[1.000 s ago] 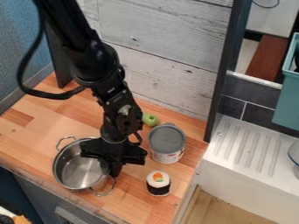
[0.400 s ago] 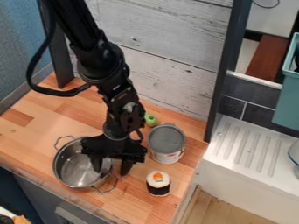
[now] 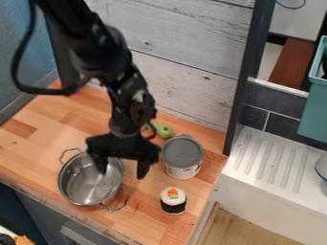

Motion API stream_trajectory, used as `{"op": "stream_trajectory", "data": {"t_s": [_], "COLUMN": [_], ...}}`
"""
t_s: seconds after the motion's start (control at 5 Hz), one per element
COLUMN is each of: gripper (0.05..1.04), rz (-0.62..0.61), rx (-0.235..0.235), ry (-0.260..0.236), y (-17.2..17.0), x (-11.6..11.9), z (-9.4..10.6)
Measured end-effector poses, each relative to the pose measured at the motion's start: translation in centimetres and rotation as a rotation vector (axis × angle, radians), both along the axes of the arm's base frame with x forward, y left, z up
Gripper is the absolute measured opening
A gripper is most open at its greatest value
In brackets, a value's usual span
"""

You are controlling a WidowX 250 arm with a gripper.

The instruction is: Move the silver pot to the middle bottom of the table

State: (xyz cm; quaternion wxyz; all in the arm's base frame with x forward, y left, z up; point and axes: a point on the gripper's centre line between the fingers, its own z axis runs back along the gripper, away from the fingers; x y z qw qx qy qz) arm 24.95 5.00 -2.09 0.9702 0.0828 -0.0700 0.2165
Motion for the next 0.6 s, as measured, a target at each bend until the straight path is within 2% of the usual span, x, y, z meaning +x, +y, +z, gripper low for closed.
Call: {"op": "stream_trajectory", "data": {"t_s": [0.2, 0.4, 0.6], "gripper": [1.0, 1.0, 1.0], "rz": [-0.008, -0.052, -0.061], "rx": [-0.022, -0.046, -0.045], "ry": [-0.049, -0.069, -0.07], "y": [0.0, 0.0, 0.0], "x": [0.2, 0.0, 0.0], "z": [3.1, 5.1, 5.2]}}
